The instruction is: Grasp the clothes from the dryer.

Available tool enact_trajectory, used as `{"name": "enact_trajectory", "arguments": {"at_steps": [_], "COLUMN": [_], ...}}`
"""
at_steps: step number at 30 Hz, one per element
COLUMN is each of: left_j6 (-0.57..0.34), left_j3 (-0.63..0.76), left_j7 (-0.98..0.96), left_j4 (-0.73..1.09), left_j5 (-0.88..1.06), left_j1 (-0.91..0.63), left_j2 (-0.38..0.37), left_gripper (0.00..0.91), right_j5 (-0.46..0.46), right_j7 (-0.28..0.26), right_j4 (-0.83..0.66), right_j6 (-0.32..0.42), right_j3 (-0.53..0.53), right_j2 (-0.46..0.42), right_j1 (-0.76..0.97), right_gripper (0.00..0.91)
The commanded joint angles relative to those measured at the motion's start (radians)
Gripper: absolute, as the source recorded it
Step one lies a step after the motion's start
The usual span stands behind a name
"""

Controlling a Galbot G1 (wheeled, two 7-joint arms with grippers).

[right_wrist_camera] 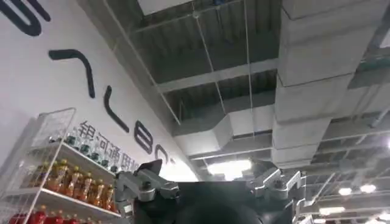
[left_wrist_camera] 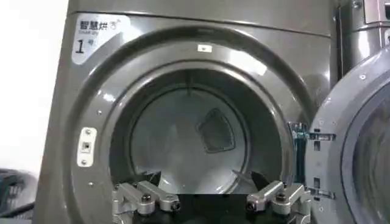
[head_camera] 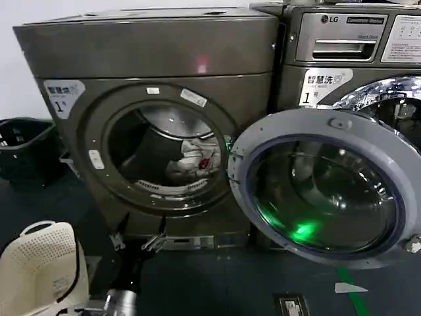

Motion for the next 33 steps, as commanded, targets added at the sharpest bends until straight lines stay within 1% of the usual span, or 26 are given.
{"name": "enact_trajectory", "arguments": {"at_steps": [1, 33], "left_j6": [0.001, -0.001], "left_j3": [0.002, 0.002], "left_j7": [0.000, -0.001], "left_j4": [0.001, 0.000], "left_j5": [-0.001, -0.001], "left_j1": [-0.002, 0.001], "left_j2": [-0.001, -0.001], "left_gripper": [0.907, 0.907], "right_j5": [-0.001, -0.001], "right_j7": [0.000, -0.005], "right_j4": [-0.001, 0.008], "right_j6": [0.000, 0.002], "right_j3": [-0.001, -0.005], "right_j2": [-0.001, -0.003], "right_j1": [0.002, -0.001], "right_gripper": [0.907, 0.907]}}
